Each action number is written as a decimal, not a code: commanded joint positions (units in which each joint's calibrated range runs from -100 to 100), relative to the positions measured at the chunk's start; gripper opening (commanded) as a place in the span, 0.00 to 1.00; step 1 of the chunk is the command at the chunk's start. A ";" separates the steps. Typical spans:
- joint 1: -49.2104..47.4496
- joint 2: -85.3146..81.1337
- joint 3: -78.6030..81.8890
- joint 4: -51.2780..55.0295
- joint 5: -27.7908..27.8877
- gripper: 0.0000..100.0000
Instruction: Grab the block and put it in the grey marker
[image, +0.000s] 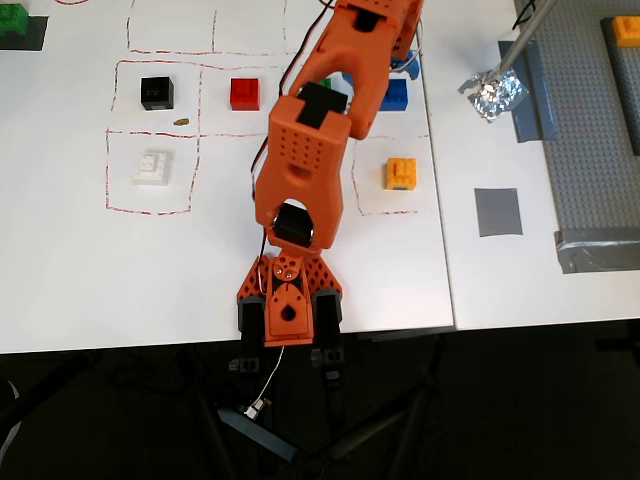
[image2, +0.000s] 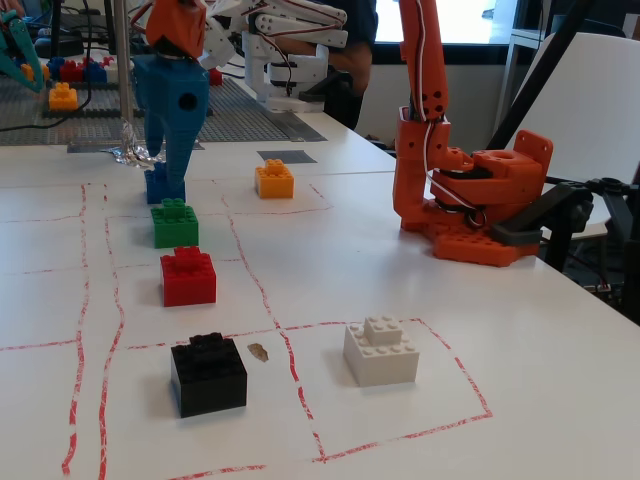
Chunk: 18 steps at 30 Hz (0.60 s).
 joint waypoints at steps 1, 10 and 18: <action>1.98 -1.95 -5.42 -1.57 -0.63 0.33; 3.48 -0.05 -4.78 -5.17 -0.39 0.34; 5.15 1.58 -2.43 -9.00 0.20 0.34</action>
